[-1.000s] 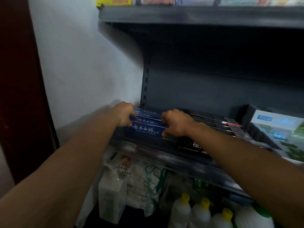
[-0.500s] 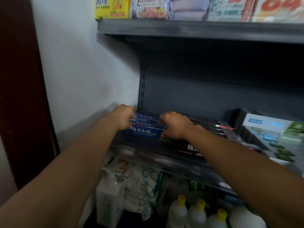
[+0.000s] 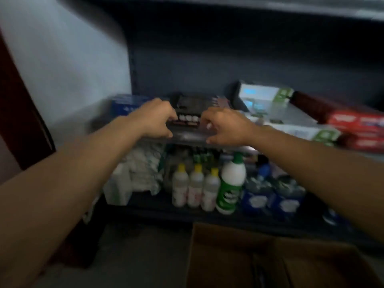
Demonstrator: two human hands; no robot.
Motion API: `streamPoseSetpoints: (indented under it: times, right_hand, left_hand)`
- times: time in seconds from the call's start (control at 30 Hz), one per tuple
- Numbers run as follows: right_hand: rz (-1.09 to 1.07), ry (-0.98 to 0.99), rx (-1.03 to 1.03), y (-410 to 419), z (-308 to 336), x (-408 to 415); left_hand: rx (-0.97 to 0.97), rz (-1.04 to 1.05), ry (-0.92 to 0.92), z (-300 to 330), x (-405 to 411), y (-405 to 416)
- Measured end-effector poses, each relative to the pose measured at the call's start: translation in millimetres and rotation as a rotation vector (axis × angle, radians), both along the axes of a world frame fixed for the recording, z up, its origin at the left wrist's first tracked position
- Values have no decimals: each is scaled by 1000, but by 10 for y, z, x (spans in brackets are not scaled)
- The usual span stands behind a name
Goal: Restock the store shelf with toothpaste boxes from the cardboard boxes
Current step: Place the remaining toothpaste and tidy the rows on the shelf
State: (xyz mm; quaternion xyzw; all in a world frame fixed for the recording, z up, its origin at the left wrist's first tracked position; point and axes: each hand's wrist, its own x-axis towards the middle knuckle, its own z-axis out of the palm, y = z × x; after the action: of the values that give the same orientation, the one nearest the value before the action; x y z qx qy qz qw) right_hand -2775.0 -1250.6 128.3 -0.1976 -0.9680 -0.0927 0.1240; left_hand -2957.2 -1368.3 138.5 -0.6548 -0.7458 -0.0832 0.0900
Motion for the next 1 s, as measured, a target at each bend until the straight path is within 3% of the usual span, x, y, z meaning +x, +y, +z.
streamPoseSetpoints:
  times: [0.23,0.43,0.7,0.8,1.0]
  right_hand:
    - [-55,-187,-211,-38,-1052,1411]
    - [-54,-416,-358,138,-2210,2137]
    - [126,-699,-410,594,-3623,2258]
    - [154,-820,-443,729,-4105,2166]
    - [239,-981,-315,863,-4883,2042]
  left_hand:
    - [-206,-210,-100,-912,1294,141]
    - [-468,-310,-169,-2036,1982,373]
    - [-764,-265,-328,-3306,2163,641]
    - [-805,-216,-344,-3629,2107,703]
    - [-867,-218,-374,-4062,1974,741]
